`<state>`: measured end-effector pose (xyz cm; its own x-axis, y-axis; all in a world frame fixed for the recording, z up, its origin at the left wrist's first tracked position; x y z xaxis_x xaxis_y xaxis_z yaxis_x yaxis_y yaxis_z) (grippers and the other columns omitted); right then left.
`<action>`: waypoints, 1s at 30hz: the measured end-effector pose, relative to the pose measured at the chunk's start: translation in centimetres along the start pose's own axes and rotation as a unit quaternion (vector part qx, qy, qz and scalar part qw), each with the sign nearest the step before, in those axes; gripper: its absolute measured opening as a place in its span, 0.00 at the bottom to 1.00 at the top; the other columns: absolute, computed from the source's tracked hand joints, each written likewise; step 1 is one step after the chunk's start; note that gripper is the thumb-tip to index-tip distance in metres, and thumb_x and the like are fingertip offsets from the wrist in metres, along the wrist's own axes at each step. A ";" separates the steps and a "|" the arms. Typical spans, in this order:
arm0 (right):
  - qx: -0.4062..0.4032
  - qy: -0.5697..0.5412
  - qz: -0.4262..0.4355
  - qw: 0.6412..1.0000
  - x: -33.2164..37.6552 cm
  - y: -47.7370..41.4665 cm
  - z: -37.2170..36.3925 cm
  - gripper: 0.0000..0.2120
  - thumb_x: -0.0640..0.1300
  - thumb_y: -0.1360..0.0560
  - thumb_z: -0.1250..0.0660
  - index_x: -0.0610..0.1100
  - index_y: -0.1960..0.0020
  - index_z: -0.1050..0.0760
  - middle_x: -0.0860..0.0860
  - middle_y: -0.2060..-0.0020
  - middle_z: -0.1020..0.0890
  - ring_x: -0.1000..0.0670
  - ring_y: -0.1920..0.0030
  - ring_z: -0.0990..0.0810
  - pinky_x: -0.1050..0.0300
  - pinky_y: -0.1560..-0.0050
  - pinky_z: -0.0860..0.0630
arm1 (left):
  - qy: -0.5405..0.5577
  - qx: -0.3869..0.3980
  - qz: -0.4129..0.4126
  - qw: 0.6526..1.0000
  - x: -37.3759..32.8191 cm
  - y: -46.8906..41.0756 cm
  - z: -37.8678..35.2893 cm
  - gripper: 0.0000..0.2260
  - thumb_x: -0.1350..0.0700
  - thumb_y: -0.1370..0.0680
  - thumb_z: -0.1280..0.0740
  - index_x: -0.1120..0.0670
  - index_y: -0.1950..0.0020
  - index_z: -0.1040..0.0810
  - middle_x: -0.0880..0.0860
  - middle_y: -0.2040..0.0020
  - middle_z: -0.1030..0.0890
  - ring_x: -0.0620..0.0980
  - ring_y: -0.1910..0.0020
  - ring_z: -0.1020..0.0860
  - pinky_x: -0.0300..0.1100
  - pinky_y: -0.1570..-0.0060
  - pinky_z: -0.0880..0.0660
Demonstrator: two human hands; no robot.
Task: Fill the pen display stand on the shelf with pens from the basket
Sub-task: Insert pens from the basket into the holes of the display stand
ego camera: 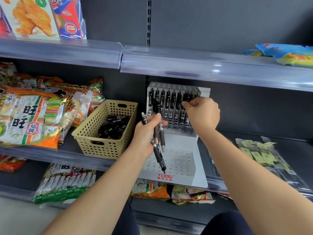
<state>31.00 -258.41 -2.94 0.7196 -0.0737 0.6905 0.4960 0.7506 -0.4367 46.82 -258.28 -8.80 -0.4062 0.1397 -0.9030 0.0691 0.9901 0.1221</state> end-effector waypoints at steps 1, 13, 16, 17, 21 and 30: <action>0.004 0.008 -0.002 1.000 -0.2 0.0 -0.1 0.12 0.54 0.26 0.31 0.45 0.58 0.18 0.47 0.64 0.17 0.44 0.61 0.19 0.58 0.62 0.26 | 0.001 0.002 0.001 1.000 0.0 0.0 0.0 0.04 0.55 0.22 0.33 0.52 0.56 0.24 0.50 0.64 0.17 0.45 0.63 0.21 0.42 0.60 0.28; 0.036 0.157 0.068 0.985 0.6 -0.7 -0.5 0.18 0.49 0.24 0.33 0.43 0.70 0.30 0.46 0.73 0.27 0.43 0.69 0.27 0.60 0.68 0.33 | -0.012 0.018 -0.010 1.000 -0.3 0.6 -0.7 0.03 0.54 0.22 0.33 0.52 0.55 0.23 0.50 0.62 0.17 0.46 0.63 0.22 0.41 0.62 0.27; 0.049 0.193 0.083 0.976 0.8 -0.5 -0.8 0.17 0.50 0.23 0.34 0.43 0.67 0.28 0.46 0.70 0.25 0.43 0.66 0.25 0.59 0.65 0.32 | -0.018 0.020 -0.014 1.000 -0.4 0.8 -0.7 0.03 0.54 0.22 0.33 0.52 0.55 0.23 0.50 0.62 0.17 0.46 0.63 0.22 0.41 0.62 0.27; 0.049 0.198 0.088 0.975 0.8 -0.5 -0.8 0.16 0.50 0.23 0.34 0.42 0.66 0.28 0.46 0.69 0.25 0.43 0.66 0.25 0.58 0.65 0.32 | -0.020 0.023 -0.016 0.999 -0.4 0.8 -0.8 0.03 0.54 0.22 0.33 0.52 0.55 0.23 0.50 0.62 0.17 0.46 0.63 0.22 0.41 0.62 0.27; 0.051 0.209 0.100 0.971 0.8 -0.5 -0.9 0.15 0.50 0.23 0.34 0.42 0.64 0.27 0.45 0.68 0.24 0.43 0.65 0.25 0.58 0.64 0.32 | -0.019 0.039 -0.023 0.999 -0.6 0.8 -0.8 0.03 0.54 0.22 0.33 0.53 0.55 0.23 0.50 0.63 0.17 0.46 0.62 0.21 0.40 0.62 0.26; 0.057 0.159 0.084 0.982 0.0 -0.5 -0.7 0.22 0.53 0.24 0.33 0.43 0.71 0.33 0.47 0.73 0.26 0.45 0.71 0.29 0.62 0.72 0.38 | -0.021 0.058 -0.022 0.998 -0.5 1.1 -1.0 0.03 0.55 0.22 0.33 0.53 0.52 0.23 0.52 0.62 0.16 0.46 0.64 0.21 0.40 0.62 0.26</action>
<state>31.10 -259.23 -3.15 0.9110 -0.1303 0.3912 0.3126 0.8370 -0.4492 46.17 -257.28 -7.78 -0.3736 0.0922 -0.9230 0.1568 0.9870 0.0351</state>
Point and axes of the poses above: each hand's wrist, its own y-axis away from the middle knuckle, its own z-axis out of the back of the hand, x = y × z, the point moved 3 cm from there along -y, towards the middle knuckle
